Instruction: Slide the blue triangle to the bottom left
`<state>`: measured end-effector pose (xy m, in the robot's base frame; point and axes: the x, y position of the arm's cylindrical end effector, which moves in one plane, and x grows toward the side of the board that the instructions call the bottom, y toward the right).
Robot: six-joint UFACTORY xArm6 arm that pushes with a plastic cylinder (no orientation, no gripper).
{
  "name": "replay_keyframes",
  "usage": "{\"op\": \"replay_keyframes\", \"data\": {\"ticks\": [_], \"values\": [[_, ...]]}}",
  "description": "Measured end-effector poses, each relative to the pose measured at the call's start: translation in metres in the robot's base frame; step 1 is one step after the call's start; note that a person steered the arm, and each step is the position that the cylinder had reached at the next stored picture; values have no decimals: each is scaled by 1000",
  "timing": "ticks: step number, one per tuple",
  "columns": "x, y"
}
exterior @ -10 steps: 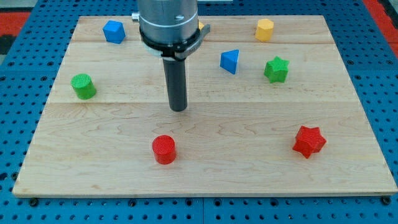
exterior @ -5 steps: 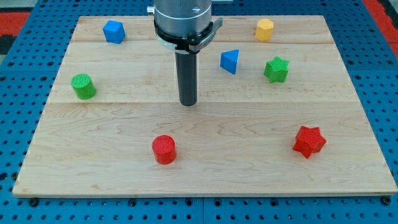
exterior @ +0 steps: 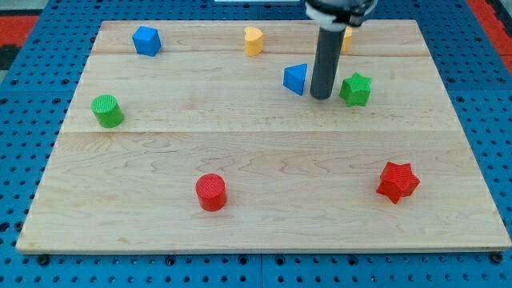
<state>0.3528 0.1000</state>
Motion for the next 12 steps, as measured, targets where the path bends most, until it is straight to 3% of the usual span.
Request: {"op": "replay_keyframes", "data": {"ticks": [1, 3, 4, 5, 9, 10, 11, 12], "values": [[-32, 0], [41, -161], [20, -155], [42, -216], [159, -351], [161, -341], [119, -279], [83, -289]]}}
